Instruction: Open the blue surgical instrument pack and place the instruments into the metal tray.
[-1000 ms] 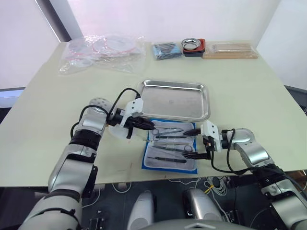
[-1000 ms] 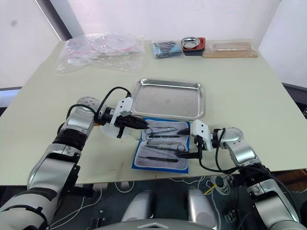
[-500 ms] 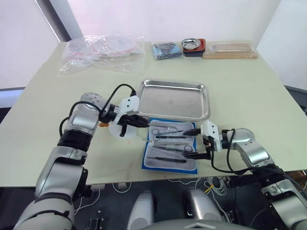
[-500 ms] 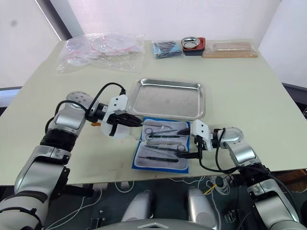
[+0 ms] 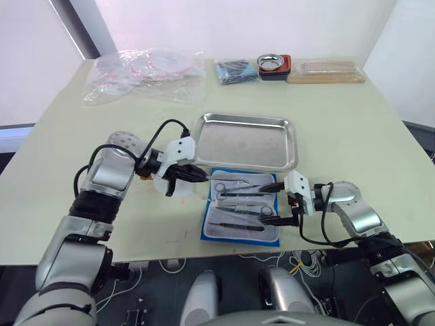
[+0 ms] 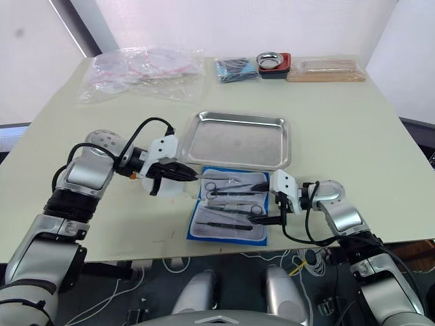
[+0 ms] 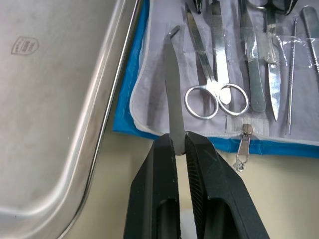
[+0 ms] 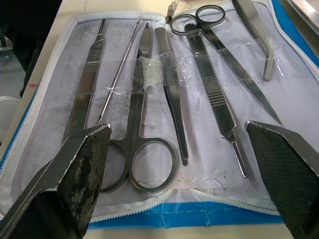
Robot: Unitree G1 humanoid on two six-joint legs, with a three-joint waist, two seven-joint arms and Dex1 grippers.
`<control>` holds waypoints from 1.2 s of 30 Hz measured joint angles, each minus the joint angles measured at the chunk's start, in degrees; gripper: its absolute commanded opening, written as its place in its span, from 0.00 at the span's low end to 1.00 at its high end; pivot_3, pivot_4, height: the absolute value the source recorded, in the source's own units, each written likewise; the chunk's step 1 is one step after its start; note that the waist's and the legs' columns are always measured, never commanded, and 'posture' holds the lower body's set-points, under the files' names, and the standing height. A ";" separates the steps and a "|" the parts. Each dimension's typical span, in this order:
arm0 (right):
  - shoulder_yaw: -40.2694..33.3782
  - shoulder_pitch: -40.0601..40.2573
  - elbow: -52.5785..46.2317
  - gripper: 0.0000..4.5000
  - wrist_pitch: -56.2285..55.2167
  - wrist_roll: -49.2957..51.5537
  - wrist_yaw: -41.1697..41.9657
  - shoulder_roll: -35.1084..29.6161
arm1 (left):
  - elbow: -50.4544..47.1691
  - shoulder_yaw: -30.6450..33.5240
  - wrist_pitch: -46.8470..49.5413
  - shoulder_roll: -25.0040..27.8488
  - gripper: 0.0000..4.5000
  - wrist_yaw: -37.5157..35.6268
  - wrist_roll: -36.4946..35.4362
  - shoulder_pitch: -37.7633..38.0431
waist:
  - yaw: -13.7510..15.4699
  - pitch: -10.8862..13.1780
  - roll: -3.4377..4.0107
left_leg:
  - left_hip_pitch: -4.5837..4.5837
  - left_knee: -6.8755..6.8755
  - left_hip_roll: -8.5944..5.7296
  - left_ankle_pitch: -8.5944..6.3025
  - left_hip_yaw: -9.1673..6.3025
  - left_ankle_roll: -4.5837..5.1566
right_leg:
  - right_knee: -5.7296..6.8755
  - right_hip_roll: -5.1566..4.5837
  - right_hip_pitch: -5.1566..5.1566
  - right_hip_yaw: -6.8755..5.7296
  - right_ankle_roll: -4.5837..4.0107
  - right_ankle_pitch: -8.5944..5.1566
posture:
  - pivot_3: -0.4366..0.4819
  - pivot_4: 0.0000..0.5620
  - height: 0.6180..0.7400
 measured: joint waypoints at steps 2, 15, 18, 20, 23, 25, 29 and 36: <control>0.02 -0.09 0.12 1.00 -0.02 0.00 0.10 -0.03 | -1.98 0.20 2.34 0.64 0.00 0.95 -0.54 1.13 | 0.00 0.00 -0.01 | 0.01 -0.03 0.01 0.00 -0.01 0.00 | -0.03 0.00 0.00 0.00 0.00 0.00 | 0.48 0.27 1.00; 0.10 -0.27 0.27 1.00 -0.13 -0.02 0.24 0.04 | -11.85 2.43 11.41 4.08 0.00 6.34 -4.59 7.42 | -0.06 -0.01 -0.01 | 0.04 -0.24 0.04 0.00 0.02 0.00 | -0.23 0.00 0.01 0.00 0.00 0.00 | 0.48 0.27 1.00; 0.11 -0.41 0.46 1.00 -0.18 -0.02 0.45 0.07 | -13.18 2.58 12.77 5.13 0.00 7.10 -5.23 7.89 | -0.08 -0.01 -0.01 | 0.05 -0.27 0.04 0.00 0.02 0.00 | -0.27 0.00 0.01 0.00 0.00 0.00 | 0.48 0.27 1.00; 0.11 -0.54 0.68 1.00 -0.25 -0.02 0.64 0.11 | -13.85 2.80 13.26 5.38 0.00 7.51 -5.77 8.29 | -0.12 -0.01 -0.02 | 0.04 -0.27 0.05 0.00 0.03 0.00 | -0.29 0.00 0.01 0.00 0.00 0.00 | 0.48 0.27 1.00; 0.24 -0.77 1.03 1.00 -0.50 -0.02 0.79 0.20 | -14.60 3.10 13.64 6.46 0.00 8.20 -6.40 9.54 | -0.21 -0.01 -0.02 | 0.06 -0.30 0.06 0.00 0.04 0.00 | -0.32 0.00 0.01 0.00 0.01 0.00 | 0.48 0.27 1.00; 0.34 -0.96 1.30 1.00 -0.56 -0.02 0.90 0.23 | -14.91 3.45 13.76 7.04 0.00 8.41 -6.91 9.95 | -0.21 -0.02 -0.04 | 0.06 -0.31 0.08 0.00 0.03 0.00 | -0.34 0.00 0.02 -0.01 0.01 0.01 | 0.48 0.27 1.00; 0.45 -1.09 1.51 1.00 -0.73 -0.02 0.92 0.28 | -16.58 4.73 14.67 8.58 0.00 8.97 -8.11 10.74 | -0.24 -0.03 -0.05 | 0.07 -0.34 0.11 0.00 0.07 0.00 | -0.40 0.00 0.02 -0.01 0.01 0.01 | 0.48 0.27 1.00; 0.49 -1.07 1.52 1.00 -0.82 -0.02 0.94 0.36 | -18.86 5.41 16.34 9.70 0.00 9.51 -10.00 11.48 | -0.29 -0.04 -0.08 | 0.08 -0.39 0.12 0.00 0.06 0.00 | -0.41 0.01 0.02 -0.01 0.01 0.01 | 0.48 0.27 1.00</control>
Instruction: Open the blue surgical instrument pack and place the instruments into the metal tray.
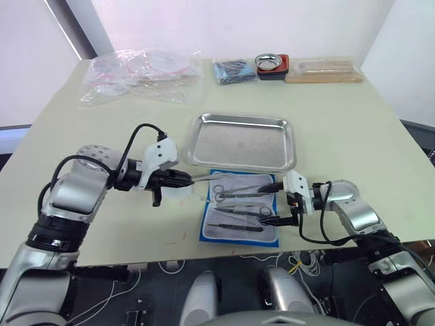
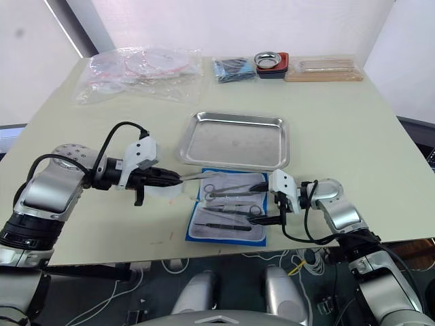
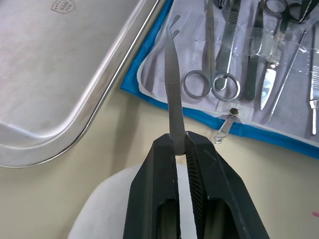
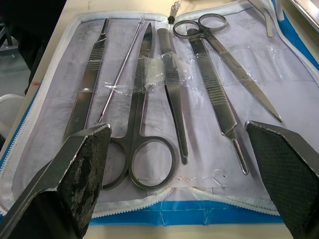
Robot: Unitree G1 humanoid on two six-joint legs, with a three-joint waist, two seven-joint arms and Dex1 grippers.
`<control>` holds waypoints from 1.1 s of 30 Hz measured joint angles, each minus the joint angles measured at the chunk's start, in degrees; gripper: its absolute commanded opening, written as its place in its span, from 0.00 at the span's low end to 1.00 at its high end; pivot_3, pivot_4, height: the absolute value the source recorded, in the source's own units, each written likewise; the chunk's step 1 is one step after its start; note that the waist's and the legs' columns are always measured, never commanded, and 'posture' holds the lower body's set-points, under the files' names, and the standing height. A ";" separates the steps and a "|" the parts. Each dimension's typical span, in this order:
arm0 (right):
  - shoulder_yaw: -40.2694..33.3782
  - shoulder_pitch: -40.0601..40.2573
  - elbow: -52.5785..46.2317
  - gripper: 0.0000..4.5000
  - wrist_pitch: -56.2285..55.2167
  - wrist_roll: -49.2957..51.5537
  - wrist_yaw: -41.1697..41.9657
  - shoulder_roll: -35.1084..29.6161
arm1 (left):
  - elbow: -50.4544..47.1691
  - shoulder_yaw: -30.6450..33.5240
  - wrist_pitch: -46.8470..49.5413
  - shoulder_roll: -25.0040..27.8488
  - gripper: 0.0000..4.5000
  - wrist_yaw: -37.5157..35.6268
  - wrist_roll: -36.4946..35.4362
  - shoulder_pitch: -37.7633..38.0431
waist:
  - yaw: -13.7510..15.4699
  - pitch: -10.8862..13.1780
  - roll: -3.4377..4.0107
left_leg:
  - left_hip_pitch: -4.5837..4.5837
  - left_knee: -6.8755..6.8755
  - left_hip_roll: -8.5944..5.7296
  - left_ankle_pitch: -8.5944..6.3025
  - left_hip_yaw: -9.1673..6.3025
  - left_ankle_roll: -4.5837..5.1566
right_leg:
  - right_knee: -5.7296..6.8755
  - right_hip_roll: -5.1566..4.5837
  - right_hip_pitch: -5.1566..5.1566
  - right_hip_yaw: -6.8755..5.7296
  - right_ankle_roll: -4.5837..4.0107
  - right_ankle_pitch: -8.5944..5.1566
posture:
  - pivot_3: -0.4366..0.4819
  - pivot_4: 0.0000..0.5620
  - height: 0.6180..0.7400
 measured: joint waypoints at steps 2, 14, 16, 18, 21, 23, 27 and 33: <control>0.00 0.03 0.00 1.00 -0.02 0.00 -0.03 0.08 | -1.27 1.72 1.57 0.14 0.00 0.55 -1.88 0.02 | -0.03 0.00 0.00 | 0.00 -0.01 0.01 0.00 0.01 0.00 | 0.00 0.00 0.00 0.00 0.00 0.00 | 0.48 0.27 1.00; -0.01 0.31 0.04 1.00 -0.28 0.00 -0.31 0.64 | -6.02 9.16 8.41 -9.12 0.00 17.29 -5.78 0.38 | -0.35 -0.08 -0.20 | 0.05 -0.10 0.04 0.00 0.00 0.00 | -0.04 0.02 0.02 -0.03 0.02 0.01 | 0.48 0.27 1.00; -0.01 0.23 0.30 1.00 -0.43 0.00 -0.26 0.70 | -7.13 9.60 10.60 -12.13 0.00 22.74 -5.79 0.27 | -0.36 -0.10 -0.23 | 0.05 -0.11 0.04 0.00 0.00 0.00 | -0.05 0.03 0.03 -0.03 0.04 0.03 | 0.48 0.27 1.00; -0.01 0.17 0.41 1.00 -0.46 0.00 -0.23 0.78 | -7.34 9.60 11.65 -13.00 0.00 25.06 -5.76 0.23 | -0.40 -0.10 -0.24 | 0.06 -0.11 0.03 0.00 0.00 0.00 | -0.05 0.04 0.03 -0.03 0.11 0.06 | 0.48 0.27 1.00; 0.02 -0.17 0.85 1.00 -0.48 0.00 -0.04 0.83 | -7.71 10.17 14.26 -17.21 0.00 35.04 -3.32 -1.04 | -0.35 -0.11 -0.26 | 0.07 -0.10 0.03 0.00 -0.03 0.00 | -0.04 0.04 0.05 -0.05 0.20 0.12 | 0.48 0.27 1.00; 0.01 -0.20 0.89 1.00 -0.48 0.00 0.03 0.88 | -7.81 9.72 15.34 -17.53 0.00 37.66 -2.41 -1.37 | -0.41 -0.11 -0.26 | 0.07 -0.10 0.03 0.00 -0.01 0.00 | -0.05 0.04 0.05 -0.04 0.25 0.15 | 0.48 0.27 1.00; 0.02 -0.91 1.76 1.00 -0.50 -0.03 0.75 0.84 | -7.49 8.95 18.37 -22.75 0.00 45.98 0.41 -2.11 | -0.35 -0.12 -0.26 | 0.09 -0.09 -0.02 0.01 -0.02 -0.01 | -0.06 0.02 0.11 -0.03 0.29 0.17 | 0.48 0.27 1.00; 0.12 -1.70 2.75 1.00 -0.52 -0.05 1.24 0.88 | -5.19 10.78 22.43 -34.07 0.00 56.55 0.53 -4.44 | -0.28 -0.12 -0.28 | 0.11 -0.06 -0.03 0.02 -0.06 -0.02 | -0.09 0.02 0.17 -0.03 0.45 0.27 | 0.48 0.27 1.00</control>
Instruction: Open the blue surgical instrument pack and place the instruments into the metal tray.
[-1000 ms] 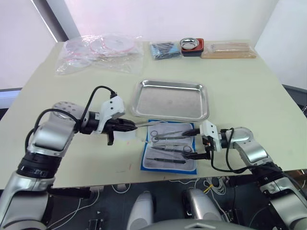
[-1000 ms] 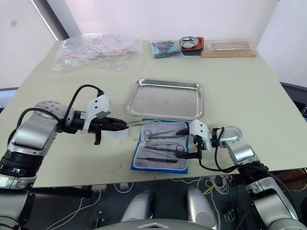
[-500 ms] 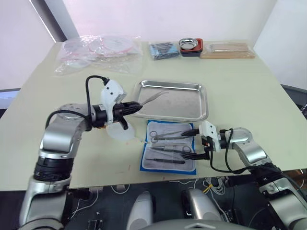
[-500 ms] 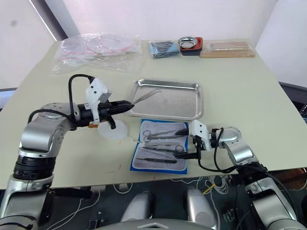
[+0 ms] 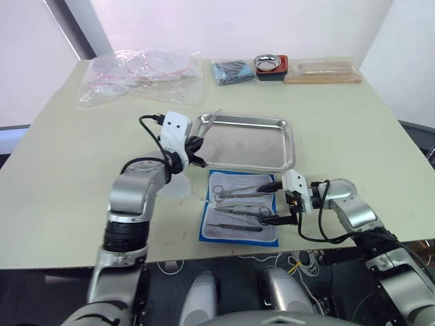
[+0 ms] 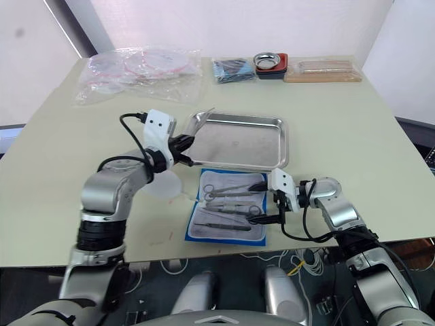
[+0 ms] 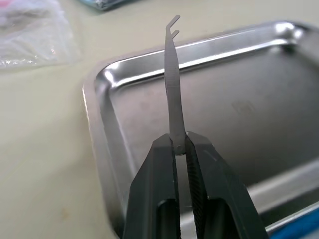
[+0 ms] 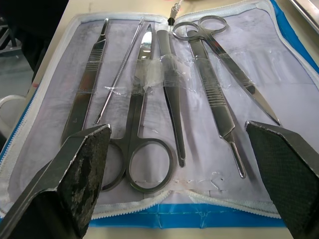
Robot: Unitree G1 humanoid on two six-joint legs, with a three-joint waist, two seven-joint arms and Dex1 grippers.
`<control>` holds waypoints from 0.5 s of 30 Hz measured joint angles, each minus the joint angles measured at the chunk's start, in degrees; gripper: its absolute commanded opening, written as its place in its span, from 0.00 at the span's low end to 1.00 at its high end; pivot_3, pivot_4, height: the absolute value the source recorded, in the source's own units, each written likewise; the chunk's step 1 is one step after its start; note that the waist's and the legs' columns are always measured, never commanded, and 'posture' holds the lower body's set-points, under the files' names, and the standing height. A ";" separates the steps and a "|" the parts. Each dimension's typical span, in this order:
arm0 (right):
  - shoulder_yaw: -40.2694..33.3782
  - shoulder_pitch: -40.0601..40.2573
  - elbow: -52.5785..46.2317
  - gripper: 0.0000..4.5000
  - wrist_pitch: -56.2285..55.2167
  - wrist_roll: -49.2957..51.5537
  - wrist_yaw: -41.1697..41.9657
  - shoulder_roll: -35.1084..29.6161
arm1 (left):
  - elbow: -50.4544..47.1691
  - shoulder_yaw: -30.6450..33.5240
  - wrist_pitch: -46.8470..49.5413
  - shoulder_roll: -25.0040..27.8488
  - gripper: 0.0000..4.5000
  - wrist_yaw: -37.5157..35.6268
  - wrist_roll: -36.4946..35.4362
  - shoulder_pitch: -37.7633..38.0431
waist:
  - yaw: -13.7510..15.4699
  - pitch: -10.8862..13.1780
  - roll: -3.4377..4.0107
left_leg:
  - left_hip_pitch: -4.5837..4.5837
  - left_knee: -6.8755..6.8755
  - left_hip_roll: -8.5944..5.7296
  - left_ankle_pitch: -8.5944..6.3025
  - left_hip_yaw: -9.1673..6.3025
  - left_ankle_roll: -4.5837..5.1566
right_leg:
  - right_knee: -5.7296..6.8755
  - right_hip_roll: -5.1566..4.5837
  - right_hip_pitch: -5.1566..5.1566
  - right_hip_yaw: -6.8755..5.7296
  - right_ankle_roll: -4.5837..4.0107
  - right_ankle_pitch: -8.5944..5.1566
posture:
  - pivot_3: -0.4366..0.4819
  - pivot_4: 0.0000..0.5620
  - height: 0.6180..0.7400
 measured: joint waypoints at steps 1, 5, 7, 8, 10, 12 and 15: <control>0.05 -0.05 0.04 1.00 0.00 0.00 0.00 0.01 | 0.61 0.33 1.22 -1.02 0.00 1.69 0.02 -0.89 | -0.04 0.00 0.01 | 0.01 0.00 -0.01 0.00 0.00 0.00 | 0.01 0.00 0.00 0.00 0.02 0.01 | 0.48 0.27 1.00; 0.08 -0.07 0.05 1.00 -0.02 0.00 0.16 0.00 | 1.30 0.92 3.85 -2.43 0.00 5.84 1.05 -2.21 | -0.06 0.00 0.01 | 0.02 -0.01 -0.01 0.00 -0.01 -0.01 | 0.00 0.01 0.01 0.00 0.02 0.01 | 0.48 0.27 1.00; 0.03 -0.05 0.06 1.00 -0.02 0.00 0.14 -0.06 | 1.50 2.41 5.23 -4.97 0.00 8.74 1.14 -2.46 | -0.05 -0.01 0.00 | 0.01 0.00 -0.03 0.01 0.00 -0.02 | -0.01 -0.02 0.02 0.01 0.03 0.02 | 0.48 0.27 1.00; 0.03 -0.05 0.06 1.00 -0.02 0.00 0.13 -0.08 | 1.51 2.57 5.45 -5.62 0.00 9.37 1.14 -2.50 | -0.03 -0.01 0.00 | 0.01 0.00 -0.05 0.01 -0.01 -0.02 | -0.01 -0.03 0.03 0.01 0.05 0.03 | 0.48 0.27 1.00; 0.02 -0.03 0.07 1.00 -0.02 -0.01 -0.02 -0.06 | 1.51 1.97 6.13 -7.09 0.00 10.91 1.44 -2.53 | -0.04 -0.01 -0.01 | 0.01 0.00 -0.05 0.01 -0.01 -0.03 | -0.01 -0.03 0.03 0.01 0.06 0.04 | 0.48 0.27 1.00; 0.03 0.01 0.06 1.00 -0.04 -0.01 -0.21 0.01 | 1.56 0.43 6.15 -7.09 0.00 11.43 2.12 -2.53 | -0.06 -0.01 0.00 | 0.02 0.00 -0.06 0.02 -0.04 -0.04 | 0.00 -0.01 0.03 0.01 0.06 0.04 | 0.48 0.27 1.00; -0.03 0.13 0.06 1.00 -0.04 0.00 -0.45 0.06 | 2.50 -0.02 5.99 -7.49 0.00 13.00 3.06 -2.65 | -0.04 -0.01 0.00 | 0.04 0.00 -0.06 0.03 -0.04 -0.05 | -0.01 -0.02 0.05 0.01 0.07 0.04 | 0.48 0.27 1.00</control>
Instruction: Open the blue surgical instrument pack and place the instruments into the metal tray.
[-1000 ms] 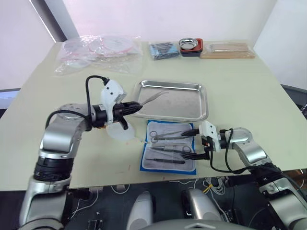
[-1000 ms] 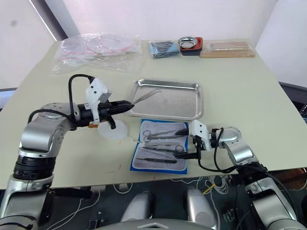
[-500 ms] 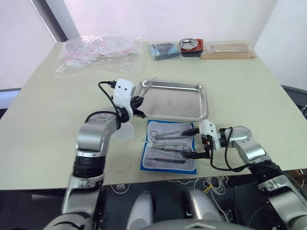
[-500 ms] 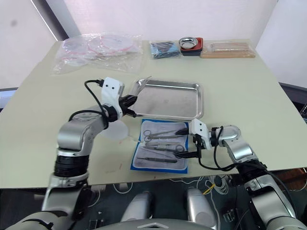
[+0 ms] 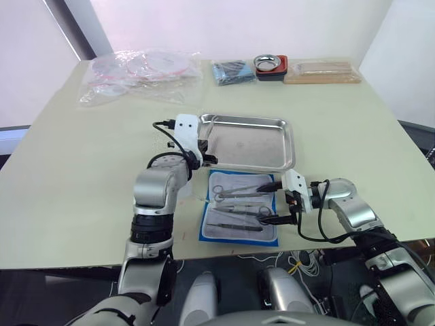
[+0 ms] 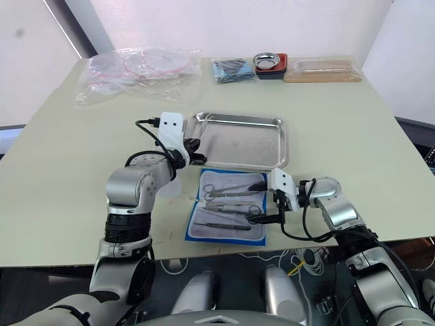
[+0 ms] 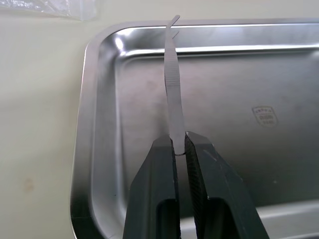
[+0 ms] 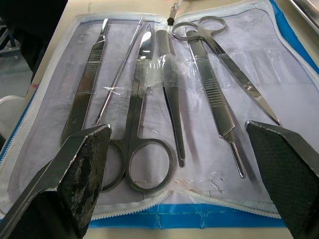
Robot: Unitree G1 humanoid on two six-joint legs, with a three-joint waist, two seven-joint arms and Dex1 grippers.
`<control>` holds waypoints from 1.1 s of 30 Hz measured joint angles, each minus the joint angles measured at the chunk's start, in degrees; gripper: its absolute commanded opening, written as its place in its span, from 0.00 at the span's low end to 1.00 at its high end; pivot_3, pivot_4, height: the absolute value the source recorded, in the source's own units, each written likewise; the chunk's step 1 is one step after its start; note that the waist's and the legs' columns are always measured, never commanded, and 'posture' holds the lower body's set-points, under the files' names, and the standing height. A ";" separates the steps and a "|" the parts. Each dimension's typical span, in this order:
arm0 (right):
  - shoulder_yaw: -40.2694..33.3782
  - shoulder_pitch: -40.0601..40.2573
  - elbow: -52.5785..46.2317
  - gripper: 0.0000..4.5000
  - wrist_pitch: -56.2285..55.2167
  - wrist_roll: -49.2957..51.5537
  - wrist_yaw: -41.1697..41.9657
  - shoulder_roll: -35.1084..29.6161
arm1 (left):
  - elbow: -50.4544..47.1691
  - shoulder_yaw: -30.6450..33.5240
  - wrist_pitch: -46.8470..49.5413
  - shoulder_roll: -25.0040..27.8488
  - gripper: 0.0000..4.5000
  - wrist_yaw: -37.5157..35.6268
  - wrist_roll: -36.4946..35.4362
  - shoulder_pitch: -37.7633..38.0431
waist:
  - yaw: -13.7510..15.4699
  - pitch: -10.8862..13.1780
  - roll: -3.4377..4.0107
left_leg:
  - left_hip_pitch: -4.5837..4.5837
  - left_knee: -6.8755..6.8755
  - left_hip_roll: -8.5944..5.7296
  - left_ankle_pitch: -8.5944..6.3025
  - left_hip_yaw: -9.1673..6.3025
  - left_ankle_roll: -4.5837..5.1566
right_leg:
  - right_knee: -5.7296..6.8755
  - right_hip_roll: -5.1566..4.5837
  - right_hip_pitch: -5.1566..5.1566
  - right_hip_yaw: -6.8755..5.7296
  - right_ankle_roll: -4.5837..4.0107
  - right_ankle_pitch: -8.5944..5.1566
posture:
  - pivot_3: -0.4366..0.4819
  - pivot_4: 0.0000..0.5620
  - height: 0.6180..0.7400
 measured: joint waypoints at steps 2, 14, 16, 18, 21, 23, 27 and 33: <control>-0.01 0.03 0.00 1.00 0.00 0.00 -0.16 0.02 | 1.24 0.25 0.78 -0.67 0.00 2.07 0.88 -0.14 | 0.00 0.00 0.00 | 0.01 0.00 -0.01 0.01 0.00 -0.01 | 0.00 -0.01 0.01 0.01 0.02 0.01 | 0.48 0.27 1.00; -0.02 0.12 -0.01 1.00 0.00 0.00 -0.51 0.08 | 6.31 -0.04 1.45 -0.62 0.00 2.81 1.97 -1.51 | -0.01 0.00 -0.01 | 0.01 0.01 -0.03 0.06 -0.04 -0.09 | 0.00 0.00 0.01 0.00 0.04 0.02 | 0.48 0.27 1.00; -0.02 0.12 -0.01 1.00 0.00 0.01 -0.53 0.08 | 6.49 0.17 1.43 -0.76 0.00 2.86 1.97 -1.51 | -0.01 0.00 0.00 | 0.01 0.01 -0.03 0.06 -0.04 -0.10 | 0.00 -0.01 0.01 0.00 0.04 0.03 | 0.48 0.27 1.00; -0.01 0.13 -0.01 1.00 0.00 0.01 -0.56 0.09 | 6.65 0.11 1.39 -0.65 0.00 2.83 2.03 -1.51 | -0.01 0.00 0.00 | 0.01 0.01 -0.03 0.06 -0.05 -0.10 | 0.00 -0.01 0.01 0.00 0.04 0.03 | 0.48 0.27 1.00; -0.02 0.14 -0.01 1.00 0.00 0.01 -0.60 0.12 | 6.66 0.14 1.37 -0.35 0.18 2.88 2.13 -1.50 | -0.01 0.00 0.00 | 0.01 0.01 -0.03 0.06 -0.05 -0.10 | 0.00 0.00 0.01 0.00 0.05 0.03 | 0.48 0.27 1.00; -0.02 0.15 -0.01 1.00 0.00 0.01 -0.63 0.15 | 6.59 0.17 1.26 -0.35 0.33 2.87 2.10 -1.53 | -0.02 -0.01 0.00 | 0.02 0.00 -0.03 0.06 -0.04 -0.10 | 0.00 -0.01 0.02 0.01 0.05 0.02 | 0.48 0.27 1.00; -0.01 0.17 -0.01 1.00 0.00 0.01 -0.72 0.38 | 6.13 0.01 0.95 -0.53 0.56 2.86 2.02 -1.56 | -0.15 -0.01 0.00 | 0.04 -0.01 -0.02 0.06 -0.04 -0.11 | 0.00 0.00 0.02 0.01 0.04 0.02 | 0.48 0.27 1.00; -0.01 0.19 -0.01 1.00 0.00 0.01 -0.89 0.44 | 6.13 -0.10 0.85 -0.55 0.56 3.44 2.01 -1.55 | -0.16 -0.01 0.00 | 0.05 -0.01 -0.02 0.06 -0.04 -0.11 | 0.00 0.00 0.01 0.01 0.05 0.03 | 0.48 0.27 1.00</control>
